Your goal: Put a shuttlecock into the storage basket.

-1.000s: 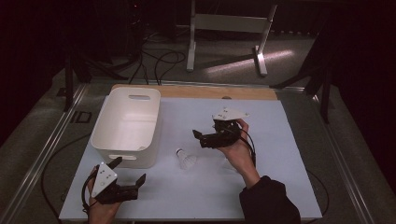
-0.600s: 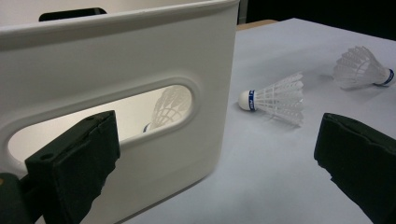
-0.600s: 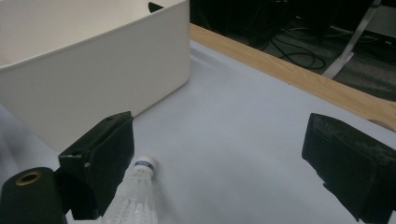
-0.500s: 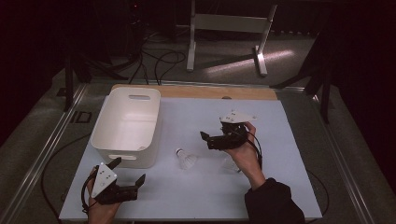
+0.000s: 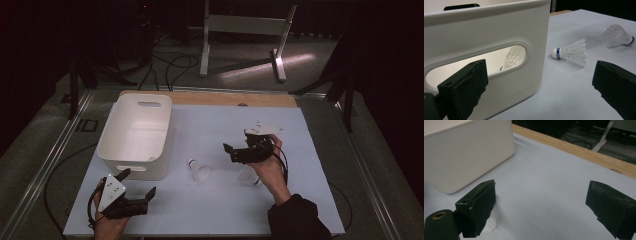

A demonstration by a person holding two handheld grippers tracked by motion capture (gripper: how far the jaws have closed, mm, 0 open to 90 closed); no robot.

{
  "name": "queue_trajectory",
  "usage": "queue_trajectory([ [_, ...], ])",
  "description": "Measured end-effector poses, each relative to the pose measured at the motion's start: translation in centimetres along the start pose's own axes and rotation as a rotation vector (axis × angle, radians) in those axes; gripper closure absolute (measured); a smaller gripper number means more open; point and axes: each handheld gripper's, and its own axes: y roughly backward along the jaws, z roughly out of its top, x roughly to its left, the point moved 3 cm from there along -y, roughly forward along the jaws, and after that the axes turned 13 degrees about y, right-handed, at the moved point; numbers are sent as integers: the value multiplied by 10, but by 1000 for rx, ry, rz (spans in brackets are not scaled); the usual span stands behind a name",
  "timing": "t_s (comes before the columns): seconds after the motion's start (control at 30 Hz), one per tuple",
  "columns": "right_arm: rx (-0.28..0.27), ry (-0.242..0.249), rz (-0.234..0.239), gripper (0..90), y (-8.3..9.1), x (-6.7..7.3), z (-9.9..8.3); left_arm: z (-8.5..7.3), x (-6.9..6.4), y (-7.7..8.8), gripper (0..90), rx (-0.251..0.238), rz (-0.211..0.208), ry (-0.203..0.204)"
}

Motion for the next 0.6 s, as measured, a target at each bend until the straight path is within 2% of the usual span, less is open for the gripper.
queue_trajectory([
  [0.17,-1,-5,-11,91,4,-3,-3,0,0,0,6,0,1,1],
  [0.33,12,20,-32,91,6,-3,-4,0,0,1,6,-5,2,3],
  [0.6,64,44,-66,90,4,-4,-17,0,0,1,6,-3,2,3],
])
